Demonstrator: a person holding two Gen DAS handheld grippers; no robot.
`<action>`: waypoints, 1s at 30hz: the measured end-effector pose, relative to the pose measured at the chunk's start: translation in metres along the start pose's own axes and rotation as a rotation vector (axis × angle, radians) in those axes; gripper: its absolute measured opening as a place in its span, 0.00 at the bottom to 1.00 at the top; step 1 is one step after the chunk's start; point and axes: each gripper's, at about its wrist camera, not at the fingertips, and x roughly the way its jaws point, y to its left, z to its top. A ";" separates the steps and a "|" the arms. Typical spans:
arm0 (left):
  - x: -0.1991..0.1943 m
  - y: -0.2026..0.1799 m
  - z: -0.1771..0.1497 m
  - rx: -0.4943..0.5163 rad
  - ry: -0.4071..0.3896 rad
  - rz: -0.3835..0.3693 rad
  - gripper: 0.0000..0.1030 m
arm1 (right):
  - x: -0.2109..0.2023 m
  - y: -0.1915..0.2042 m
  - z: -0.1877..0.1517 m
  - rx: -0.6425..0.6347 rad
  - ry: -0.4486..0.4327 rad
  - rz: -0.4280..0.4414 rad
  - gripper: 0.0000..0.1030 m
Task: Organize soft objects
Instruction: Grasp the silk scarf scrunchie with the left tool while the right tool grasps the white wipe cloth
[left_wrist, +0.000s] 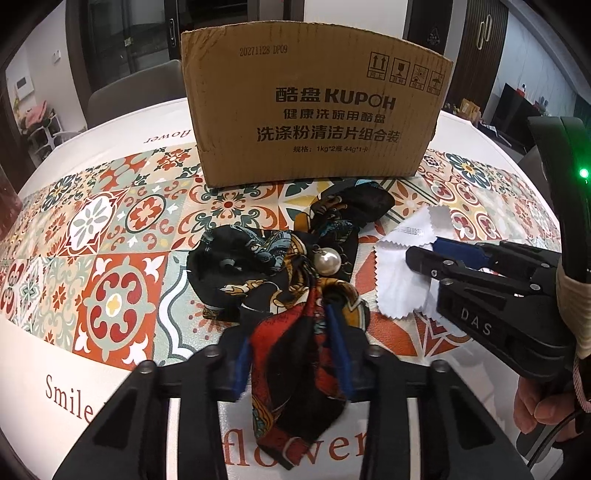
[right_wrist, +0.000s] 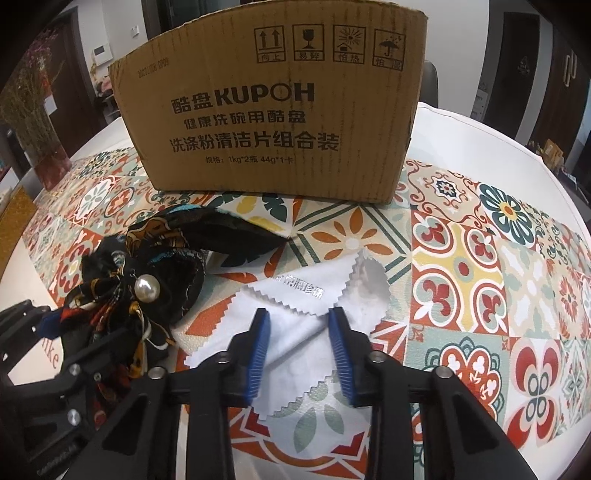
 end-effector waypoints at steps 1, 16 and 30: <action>0.000 -0.001 0.000 -0.002 -0.002 -0.002 0.24 | -0.001 -0.001 0.000 0.003 -0.003 0.000 0.21; -0.030 -0.002 0.007 -0.018 -0.093 0.009 0.10 | -0.029 -0.002 0.001 0.038 -0.064 0.035 0.10; -0.032 -0.005 -0.003 -0.014 -0.093 0.026 0.10 | -0.031 -0.002 -0.006 0.046 -0.053 0.055 0.64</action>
